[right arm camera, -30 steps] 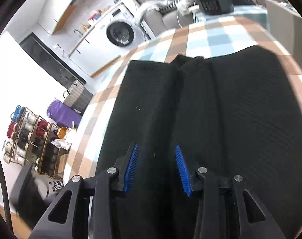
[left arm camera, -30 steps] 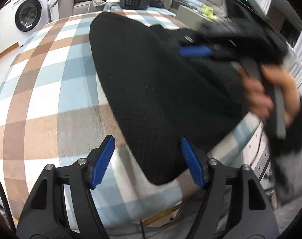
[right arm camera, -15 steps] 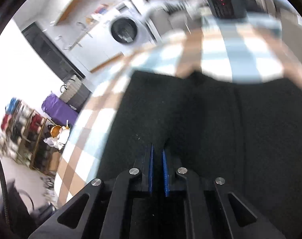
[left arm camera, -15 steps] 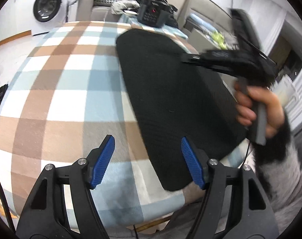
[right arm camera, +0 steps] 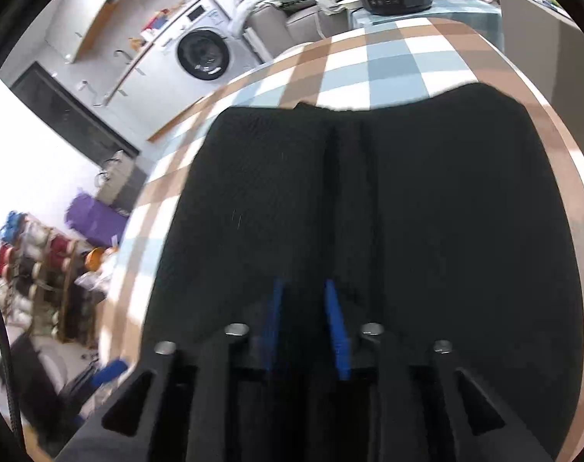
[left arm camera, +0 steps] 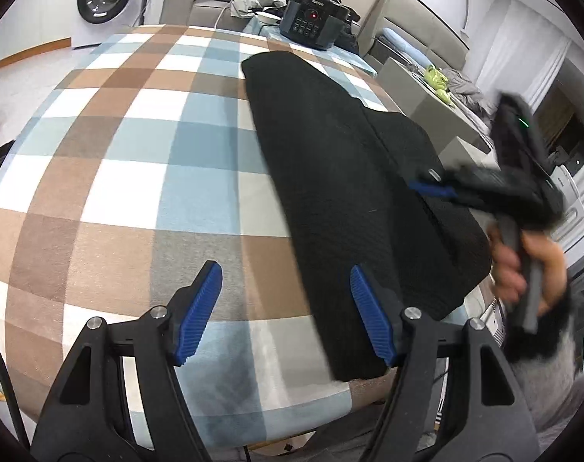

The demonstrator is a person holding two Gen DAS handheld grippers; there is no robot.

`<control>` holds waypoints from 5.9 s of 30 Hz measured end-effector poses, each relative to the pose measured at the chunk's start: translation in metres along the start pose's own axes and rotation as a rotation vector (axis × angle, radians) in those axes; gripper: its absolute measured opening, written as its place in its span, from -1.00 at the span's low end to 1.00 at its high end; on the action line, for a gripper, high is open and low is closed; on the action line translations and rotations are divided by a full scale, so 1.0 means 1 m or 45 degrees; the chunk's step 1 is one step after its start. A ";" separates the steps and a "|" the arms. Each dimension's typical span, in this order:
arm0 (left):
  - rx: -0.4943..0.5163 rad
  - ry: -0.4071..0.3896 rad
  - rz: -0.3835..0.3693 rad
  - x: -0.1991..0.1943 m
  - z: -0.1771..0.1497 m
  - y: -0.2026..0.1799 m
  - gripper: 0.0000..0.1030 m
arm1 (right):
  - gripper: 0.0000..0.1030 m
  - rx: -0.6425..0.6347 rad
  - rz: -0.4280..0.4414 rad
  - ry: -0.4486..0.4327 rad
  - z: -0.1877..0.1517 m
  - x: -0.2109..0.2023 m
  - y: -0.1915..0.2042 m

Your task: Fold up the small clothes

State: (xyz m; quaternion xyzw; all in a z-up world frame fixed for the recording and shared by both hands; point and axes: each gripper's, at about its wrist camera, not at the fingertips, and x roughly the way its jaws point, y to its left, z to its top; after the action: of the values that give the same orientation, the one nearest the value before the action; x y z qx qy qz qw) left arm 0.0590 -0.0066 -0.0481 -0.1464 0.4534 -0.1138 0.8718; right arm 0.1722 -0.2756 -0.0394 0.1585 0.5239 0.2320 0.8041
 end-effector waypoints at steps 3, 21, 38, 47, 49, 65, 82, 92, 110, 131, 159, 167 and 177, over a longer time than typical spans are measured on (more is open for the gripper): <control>0.036 0.011 -0.006 0.008 0.004 -0.003 0.29 | -0.35 -0.014 0.121 0.043 -0.040 -0.018 0.005; 0.076 0.053 0.015 0.023 -0.005 -0.009 0.30 | -0.46 -0.171 0.016 0.024 -0.067 -0.031 0.021; 0.067 0.059 0.008 0.026 0.004 -0.005 0.30 | -0.09 -0.086 0.237 0.068 -0.007 0.035 -0.002; 0.051 0.040 0.013 0.020 0.009 -0.004 0.30 | -0.86 -0.315 0.042 -0.047 -0.008 0.029 0.037; 0.049 0.029 -0.006 0.014 0.012 -0.006 0.30 | -0.87 -0.362 0.020 -0.135 -0.008 0.000 0.054; 0.118 0.075 -0.040 0.035 0.013 -0.039 0.30 | -0.44 0.051 -0.060 -0.126 -0.025 -0.040 -0.069; 0.086 0.109 0.006 0.056 0.027 -0.027 0.30 | -0.85 -0.247 -0.346 -0.351 0.075 -0.042 -0.045; 0.095 0.105 -0.011 0.056 0.026 -0.028 0.30 | -0.77 0.024 -0.364 -0.286 0.072 -0.037 -0.096; 0.070 0.061 -0.017 0.041 0.024 -0.022 0.30 | -0.84 -0.155 -0.261 -0.157 0.070 -0.011 -0.035; 0.142 0.121 -0.123 0.059 0.006 -0.059 0.30 | -0.17 0.174 -0.229 -0.190 -0.104 -0.101 -0.058; 0.138 0.130 -0.118 0.062 0.012 -0.063 0.30 | -0.84 0.117 -0.382 -0.241 -0.108 -0.094 -0.063; 0.092 0.112 -0.120 0.075 0.014 -0.064 -0.10 | -0.37 0.208 -0.264 -0.327 -0.093 -0.099 -0.081; 0.087 0.033 -0.086 0.073 0.016 -0.059 -0.79 | -0.50 0.068 -0.329 -0.263 -0.078 -0.068 -0.067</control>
State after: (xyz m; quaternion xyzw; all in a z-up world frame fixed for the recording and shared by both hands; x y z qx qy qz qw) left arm 0.1099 -0.0836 -0.0732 -0.1301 0.4554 -0.1607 0.8659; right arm 0.0916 -0.3676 -0.0520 0.1341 0.4603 0.0950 0.8724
